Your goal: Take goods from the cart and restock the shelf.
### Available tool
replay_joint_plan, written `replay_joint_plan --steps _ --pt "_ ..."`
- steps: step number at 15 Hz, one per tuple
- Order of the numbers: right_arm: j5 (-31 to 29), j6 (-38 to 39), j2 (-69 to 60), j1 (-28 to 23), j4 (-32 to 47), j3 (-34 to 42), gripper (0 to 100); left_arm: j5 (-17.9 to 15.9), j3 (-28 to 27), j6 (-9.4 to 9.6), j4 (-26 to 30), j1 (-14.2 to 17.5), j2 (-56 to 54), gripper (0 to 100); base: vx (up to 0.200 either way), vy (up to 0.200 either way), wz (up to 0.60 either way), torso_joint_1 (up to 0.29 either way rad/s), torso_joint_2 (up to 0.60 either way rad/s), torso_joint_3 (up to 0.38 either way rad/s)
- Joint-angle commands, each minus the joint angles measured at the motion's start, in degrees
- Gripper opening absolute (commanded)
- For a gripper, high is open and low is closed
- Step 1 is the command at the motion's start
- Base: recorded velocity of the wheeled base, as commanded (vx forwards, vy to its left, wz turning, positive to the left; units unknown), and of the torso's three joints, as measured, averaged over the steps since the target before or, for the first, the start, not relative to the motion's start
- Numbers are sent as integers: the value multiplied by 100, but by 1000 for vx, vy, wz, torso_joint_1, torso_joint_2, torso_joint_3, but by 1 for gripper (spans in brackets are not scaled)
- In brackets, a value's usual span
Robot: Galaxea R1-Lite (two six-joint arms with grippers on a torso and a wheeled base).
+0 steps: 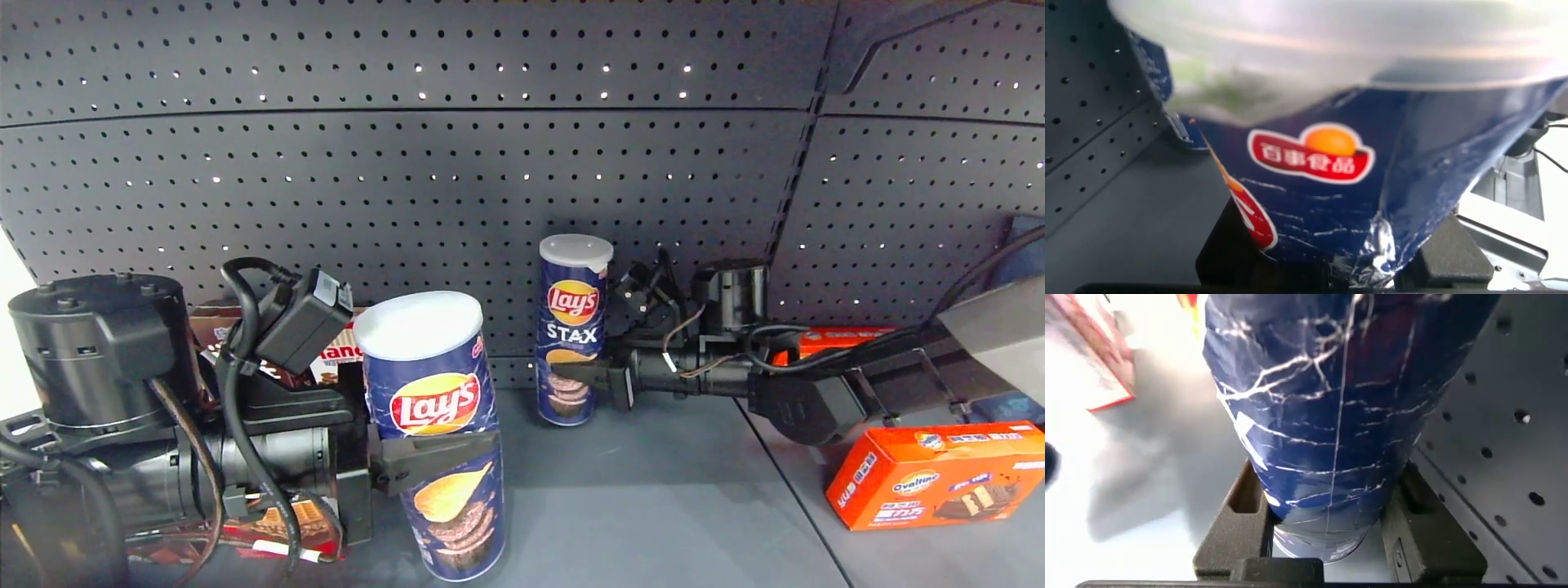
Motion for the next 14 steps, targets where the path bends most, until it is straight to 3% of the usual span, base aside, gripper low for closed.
replay_joint_plan --steps 1,7,9,14 --pt "-170 14 -871 272 -13 526 0 0 2 2 -3 -1 5 0 0 0 0 0 0 0" --pt "-698 58 -2040 659 -22 1792 0 9 -42 -7 -12 -1 -4 0 0 0 0 0 0 0" --pt "-821 58 -2444 659 -198 2600 0 18 -68 -7 -3 8 -13 0 0 0 0 0 0 0" --pt "-785 172 -2312 659 -1947 4226 0 193 -129 -7 14 -62 -13 0 0 0 0 0 0 0"
